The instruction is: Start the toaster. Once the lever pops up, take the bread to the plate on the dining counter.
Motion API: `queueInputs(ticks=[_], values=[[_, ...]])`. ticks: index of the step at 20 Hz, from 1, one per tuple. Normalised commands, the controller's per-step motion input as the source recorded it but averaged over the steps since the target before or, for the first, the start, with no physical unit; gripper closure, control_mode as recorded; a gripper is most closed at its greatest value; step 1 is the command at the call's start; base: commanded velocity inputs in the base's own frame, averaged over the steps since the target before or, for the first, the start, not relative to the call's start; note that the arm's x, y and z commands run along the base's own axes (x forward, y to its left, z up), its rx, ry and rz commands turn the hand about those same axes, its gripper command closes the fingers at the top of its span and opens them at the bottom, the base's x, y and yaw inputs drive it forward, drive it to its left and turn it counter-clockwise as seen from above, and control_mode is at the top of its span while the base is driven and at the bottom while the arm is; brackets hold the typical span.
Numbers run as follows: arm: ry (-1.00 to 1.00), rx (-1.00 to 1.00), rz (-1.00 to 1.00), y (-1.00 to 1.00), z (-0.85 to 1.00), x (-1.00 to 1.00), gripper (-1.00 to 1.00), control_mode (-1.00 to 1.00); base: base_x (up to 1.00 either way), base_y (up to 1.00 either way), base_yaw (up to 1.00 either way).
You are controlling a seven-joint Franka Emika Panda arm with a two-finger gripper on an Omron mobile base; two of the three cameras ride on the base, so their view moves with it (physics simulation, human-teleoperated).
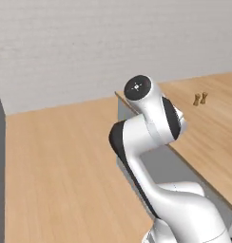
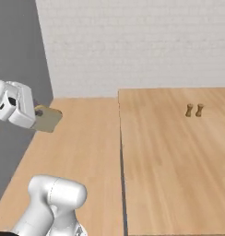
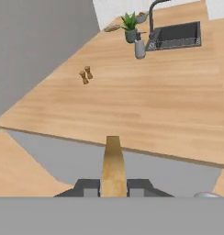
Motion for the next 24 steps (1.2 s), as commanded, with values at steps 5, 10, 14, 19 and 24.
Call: queueInputs(ticks=[5, 10, 14, 19, 24], values=[[0.00, 0.00, 0.00, 0.00, 0.00, 0.00, 1.00, 1.00, 0.89, 0.29, -0.50], [0.00, 0.00, 0.00, 0.00, 0.00, 0.00, 1.00, 1.00, 0.71, 0.67, -0.50], [0.00, 0.00, 0.00, 0.00, 0.00, 0.00, 1.00, 1.00, 0.51, 0.98, -0.47], [0.00, 0.00, 0.00, 0.00, 0.00, 0.00, 1.00, 1.00, 0.51, 1.00, -0.41], [0.00, 0.00, 0.00, 0.00, 0.00, 0.00, 1.00, 1.00, 0.66, 1.00, -0.39]])
